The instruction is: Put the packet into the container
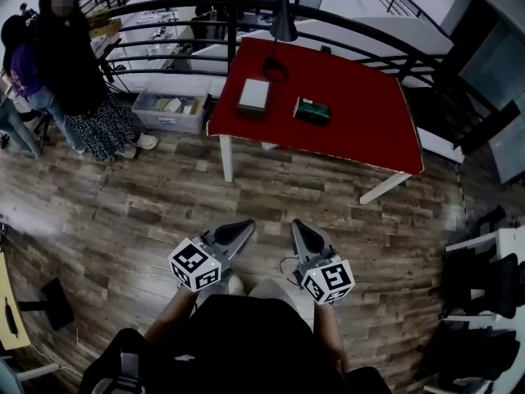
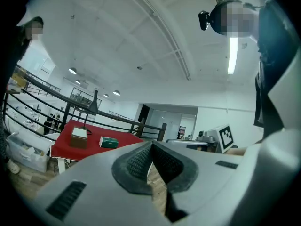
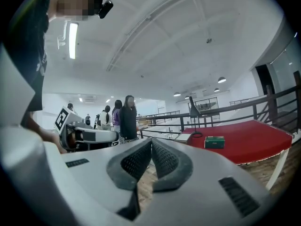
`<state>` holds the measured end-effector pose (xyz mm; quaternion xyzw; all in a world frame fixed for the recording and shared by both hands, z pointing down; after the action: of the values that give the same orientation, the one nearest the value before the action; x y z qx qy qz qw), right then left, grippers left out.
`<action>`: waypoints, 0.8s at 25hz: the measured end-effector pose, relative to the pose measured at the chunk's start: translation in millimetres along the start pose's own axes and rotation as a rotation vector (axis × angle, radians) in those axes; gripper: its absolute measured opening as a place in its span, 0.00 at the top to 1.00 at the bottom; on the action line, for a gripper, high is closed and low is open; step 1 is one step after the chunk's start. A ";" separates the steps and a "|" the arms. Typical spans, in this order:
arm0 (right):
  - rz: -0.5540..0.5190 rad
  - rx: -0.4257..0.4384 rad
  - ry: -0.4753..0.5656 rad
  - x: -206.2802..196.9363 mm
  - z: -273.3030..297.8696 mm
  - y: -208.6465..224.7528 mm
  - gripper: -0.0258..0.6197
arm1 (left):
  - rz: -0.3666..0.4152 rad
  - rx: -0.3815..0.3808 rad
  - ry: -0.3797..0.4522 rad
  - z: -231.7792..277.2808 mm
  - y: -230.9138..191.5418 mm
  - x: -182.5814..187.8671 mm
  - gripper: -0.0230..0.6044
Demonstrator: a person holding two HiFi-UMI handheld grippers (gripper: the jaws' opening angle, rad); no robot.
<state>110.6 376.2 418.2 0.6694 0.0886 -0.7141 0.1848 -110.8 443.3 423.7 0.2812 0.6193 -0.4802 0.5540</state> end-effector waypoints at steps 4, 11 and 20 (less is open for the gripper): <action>-0.001 -0.012 -0.009 3.4 12.9 18.3 0.93 | -0.013 -0.012 -0.011 20.2 -13.2 -0.9 0.96; 0.017 -0.011 0.004 2.9 41.7 82.7 0.93 | -0.010 -0.011 -0.037 79.4 -40.6 3.4 0.96; 0.027 0.019 0.029 18.1 94.0 198.7 0.93 | 0.009 0.013 -0.046 187.7 -90.1 27.0 0.96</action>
<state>99.2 156.4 432.6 0.6827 0.0752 -0.7025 0.1867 -118.1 234.0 437.4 0.2764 0.6018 -0.4881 0.5685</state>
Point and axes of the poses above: the fingertips, and each gripper's own axes: z forward along the fingers, y to its right, x out of its top, the point moved 10 cm from there along -z, backward along the fingers, and after that the axes turned 11 degrees about x, right-handed, at the moved point
